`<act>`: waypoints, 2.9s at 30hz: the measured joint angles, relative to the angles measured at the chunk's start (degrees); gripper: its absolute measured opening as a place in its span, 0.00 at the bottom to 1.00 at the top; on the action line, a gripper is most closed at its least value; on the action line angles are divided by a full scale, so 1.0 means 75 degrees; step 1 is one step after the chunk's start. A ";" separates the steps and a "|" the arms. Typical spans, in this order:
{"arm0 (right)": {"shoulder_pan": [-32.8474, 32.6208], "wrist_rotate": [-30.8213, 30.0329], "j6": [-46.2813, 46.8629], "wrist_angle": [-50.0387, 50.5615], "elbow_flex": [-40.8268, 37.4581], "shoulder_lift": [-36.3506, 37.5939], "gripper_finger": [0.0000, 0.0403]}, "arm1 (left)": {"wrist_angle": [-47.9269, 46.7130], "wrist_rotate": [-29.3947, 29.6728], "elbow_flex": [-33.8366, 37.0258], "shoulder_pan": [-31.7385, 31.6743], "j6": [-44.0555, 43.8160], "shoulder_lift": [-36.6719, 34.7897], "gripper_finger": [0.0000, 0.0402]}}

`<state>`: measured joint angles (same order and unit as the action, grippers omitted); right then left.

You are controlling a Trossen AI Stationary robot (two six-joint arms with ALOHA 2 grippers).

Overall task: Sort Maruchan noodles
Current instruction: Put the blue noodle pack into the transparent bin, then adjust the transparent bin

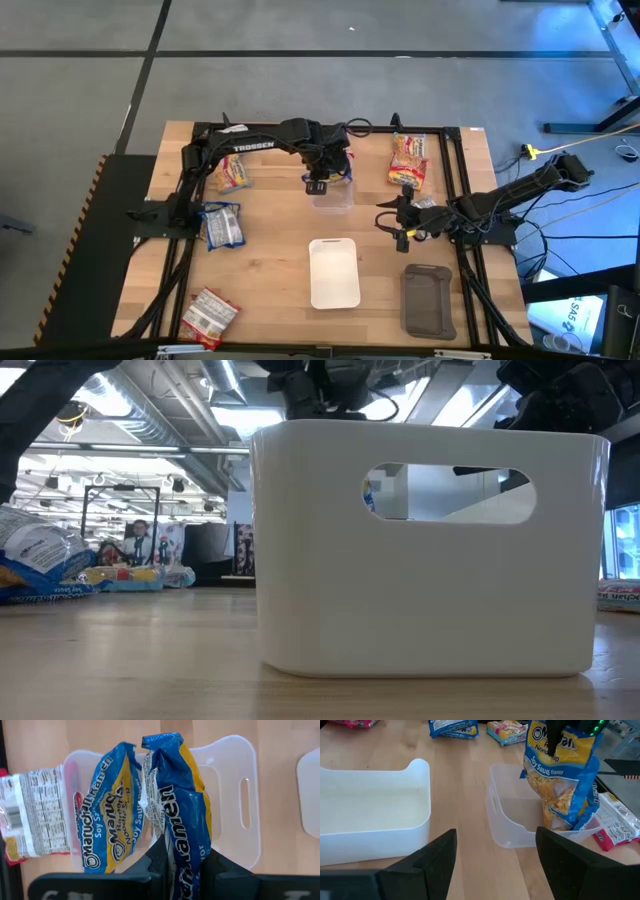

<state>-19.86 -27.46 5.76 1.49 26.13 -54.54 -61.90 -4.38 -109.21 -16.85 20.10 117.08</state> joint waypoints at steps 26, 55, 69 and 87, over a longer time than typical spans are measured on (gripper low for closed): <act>0.0002 -0.0017 0.0044 -0.0022 0.0000 -0.0012 0.62 | 0.0376 -0.0075 0.0802 -0.0173 0.0502 0.0705 0.12; 0.0003 0.0003 0.0049 -0.0449 0.0012 -0.0944 0.62 | 0.1206 0.2457 0.0283 -0.0236 0.2344 0.0656 0.33; 0.0002 0.0000 -0.0025 -0.0578 0.0009 -0.0944 0.62 | 0.1329 0.2523 0.0280 -0.0116 0.2162 0.0576 0.33; 0.0645 -0.1006 -0.0264 -0.0757 -0.0003 -0.1318 0.62 | 0.1474 0.0698 0.4760 -0.0608 -0.1792 -0.3421 0.32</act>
<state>-15.02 -35.01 3.78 -4.19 26.11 -64.43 -50.84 0.86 -73.51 -21.41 6.66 91.42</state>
